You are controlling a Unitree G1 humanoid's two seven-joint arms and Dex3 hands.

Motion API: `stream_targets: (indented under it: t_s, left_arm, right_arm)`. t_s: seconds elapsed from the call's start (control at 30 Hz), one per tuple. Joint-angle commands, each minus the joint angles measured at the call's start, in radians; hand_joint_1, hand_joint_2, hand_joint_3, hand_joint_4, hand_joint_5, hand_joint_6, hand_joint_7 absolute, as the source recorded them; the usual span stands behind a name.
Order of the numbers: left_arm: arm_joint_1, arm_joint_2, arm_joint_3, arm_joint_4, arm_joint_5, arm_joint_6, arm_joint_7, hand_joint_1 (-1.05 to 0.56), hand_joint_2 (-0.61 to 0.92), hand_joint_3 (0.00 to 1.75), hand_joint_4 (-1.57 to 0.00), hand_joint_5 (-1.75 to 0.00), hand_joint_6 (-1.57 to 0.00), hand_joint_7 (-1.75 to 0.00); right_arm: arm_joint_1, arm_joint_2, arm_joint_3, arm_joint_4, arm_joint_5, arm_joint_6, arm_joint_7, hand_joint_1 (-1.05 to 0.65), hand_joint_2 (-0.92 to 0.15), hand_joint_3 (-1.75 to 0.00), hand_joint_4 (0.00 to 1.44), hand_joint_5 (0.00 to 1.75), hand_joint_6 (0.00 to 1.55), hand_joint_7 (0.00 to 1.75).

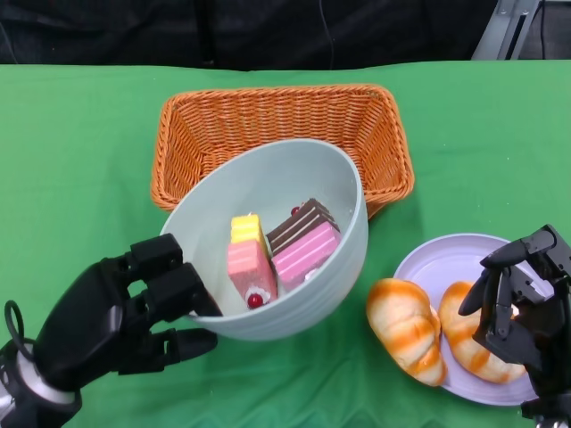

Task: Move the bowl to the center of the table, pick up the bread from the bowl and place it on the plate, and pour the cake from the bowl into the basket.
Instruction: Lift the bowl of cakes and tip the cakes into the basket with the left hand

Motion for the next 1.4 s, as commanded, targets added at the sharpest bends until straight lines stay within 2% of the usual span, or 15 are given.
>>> stream_targets:
  t_s: [0.03,0.53,0.8,1.03,1.4]
  left_arm:
    - [-0.004,-0.006,0.052,-0.02,-0.045,-0.019,-0.044,-0.13,0.92,0.57,-0.55,-1.75,-0.48,-1.56]
    - [-0.009,-0.047,0.201,-0.056,-0.124,-0.106,-0.229,-0.15,0.92,0.5,-0.58,-1.75,-0.54,-1.47]
    - [-0.038,-0.069,0.257,-0.075,-0.142,-0.128,-0.314,-0.17,0.92,0.54,-0.58,-1.75,-0.55,-1.45]
    - [-0.105,-0.096,0.253,0.001,-0.255,-0.143,-0.496,-0.16,0.92,0.48,-0.57,-1.75,-0.56,-1.48]
    - [-0.18,-0.171,0.268,0.156,-0.461,-0.158,-0.766,-0.13,0.91,0.51,-0.55,-1.75,-0.56,-1.46]
  right_arm:
    - [0.004,-0.014,0.001,-0.013,-0.004,0.0,-0.002,-0.14,-0.55,-1.25,0.84,1.75,0.56,1.74]
    - [-0.009,-0.006,0.013,0.018,-0.007,0.0,-0.004,-0.14,-0.56,-1.21,0.84,1.75,0.54,1.73]
    - [-0.014,-0.005,0.019,0.034,0.01,0.004,0.01,-0.14,-0.57,-1.18,0.83,1.75,0.54,1.73]
    - [-0.018,0.0,0.023,0.045,0.03,0.006,0.026,-0.14,-0.57,-1.18,0.84,1.75,0.55,1.73]
    - [-0.018,-0.003,0.023,0.053,0.035,0.012,0.041,-0.13,-0.58,-1.17,0.83,1.75,0.55,1.72]
